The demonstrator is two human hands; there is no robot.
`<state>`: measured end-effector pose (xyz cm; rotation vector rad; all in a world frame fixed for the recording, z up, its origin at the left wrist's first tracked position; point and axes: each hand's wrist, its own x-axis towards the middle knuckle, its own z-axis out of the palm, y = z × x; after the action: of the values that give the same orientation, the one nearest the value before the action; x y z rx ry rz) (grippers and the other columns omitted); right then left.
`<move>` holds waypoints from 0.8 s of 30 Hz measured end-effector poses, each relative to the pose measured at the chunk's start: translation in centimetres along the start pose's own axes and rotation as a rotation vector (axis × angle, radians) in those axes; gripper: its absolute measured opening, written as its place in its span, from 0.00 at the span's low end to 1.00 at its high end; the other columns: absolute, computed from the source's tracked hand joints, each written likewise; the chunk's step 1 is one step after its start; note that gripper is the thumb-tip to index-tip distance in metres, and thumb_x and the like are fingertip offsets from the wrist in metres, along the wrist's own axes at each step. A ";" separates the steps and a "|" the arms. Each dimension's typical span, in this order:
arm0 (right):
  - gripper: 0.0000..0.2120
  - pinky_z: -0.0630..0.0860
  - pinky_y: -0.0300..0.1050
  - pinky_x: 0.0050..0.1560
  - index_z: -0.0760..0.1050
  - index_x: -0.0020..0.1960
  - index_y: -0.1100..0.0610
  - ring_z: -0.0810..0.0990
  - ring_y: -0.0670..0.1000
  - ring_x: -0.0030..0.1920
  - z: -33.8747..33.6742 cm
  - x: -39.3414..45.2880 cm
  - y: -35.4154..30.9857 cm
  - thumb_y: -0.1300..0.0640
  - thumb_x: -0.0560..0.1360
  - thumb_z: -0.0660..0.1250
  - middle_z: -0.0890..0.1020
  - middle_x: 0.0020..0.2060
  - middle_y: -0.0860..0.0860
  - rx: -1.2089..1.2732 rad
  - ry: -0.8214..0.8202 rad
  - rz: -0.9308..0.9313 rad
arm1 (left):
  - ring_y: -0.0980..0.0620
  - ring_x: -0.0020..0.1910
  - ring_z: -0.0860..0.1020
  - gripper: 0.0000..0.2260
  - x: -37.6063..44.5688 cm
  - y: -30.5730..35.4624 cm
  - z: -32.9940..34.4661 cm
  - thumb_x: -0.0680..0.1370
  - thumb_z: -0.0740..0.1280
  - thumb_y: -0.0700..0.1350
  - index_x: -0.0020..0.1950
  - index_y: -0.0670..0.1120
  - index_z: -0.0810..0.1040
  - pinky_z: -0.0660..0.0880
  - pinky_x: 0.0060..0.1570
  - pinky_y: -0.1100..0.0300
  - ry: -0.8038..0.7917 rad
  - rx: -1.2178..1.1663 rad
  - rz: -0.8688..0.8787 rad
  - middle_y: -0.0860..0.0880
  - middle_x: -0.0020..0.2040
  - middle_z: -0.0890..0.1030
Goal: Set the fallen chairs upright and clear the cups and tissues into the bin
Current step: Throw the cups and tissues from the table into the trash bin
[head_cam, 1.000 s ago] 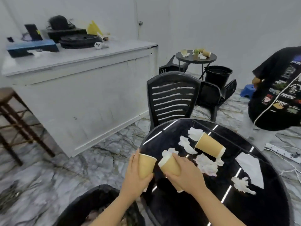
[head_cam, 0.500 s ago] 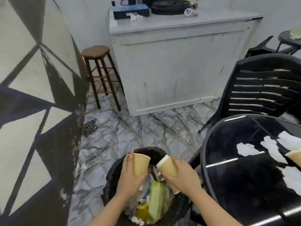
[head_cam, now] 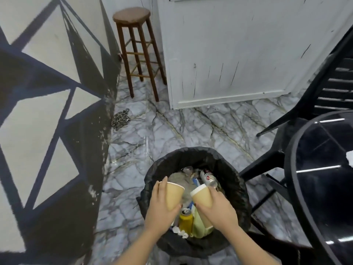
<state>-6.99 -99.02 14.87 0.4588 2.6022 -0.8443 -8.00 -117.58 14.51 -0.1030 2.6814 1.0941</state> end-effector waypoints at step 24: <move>0.38 0.48 0.55 0.74 0.44 0.74 0.43 0.43 0.50 0.76 -5.0 -1.4 1.1 0.34 0.72 0.58 0.47 0.77 0.47 -0.010 0.171 -0.030 | 0.53 0.75 0.52 0.37 0.8 4.2 0.3 0.74 0.65 0.58 0.75 0.56 0.47 0.52 0.74 0.44 -0.054 0.042 0.080 0.56 0.77 0.44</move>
<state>-6.55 -95.38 18.75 0.5106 2.7745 -0.8350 -9.32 -114.35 16.93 0.0407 2.6796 1.0470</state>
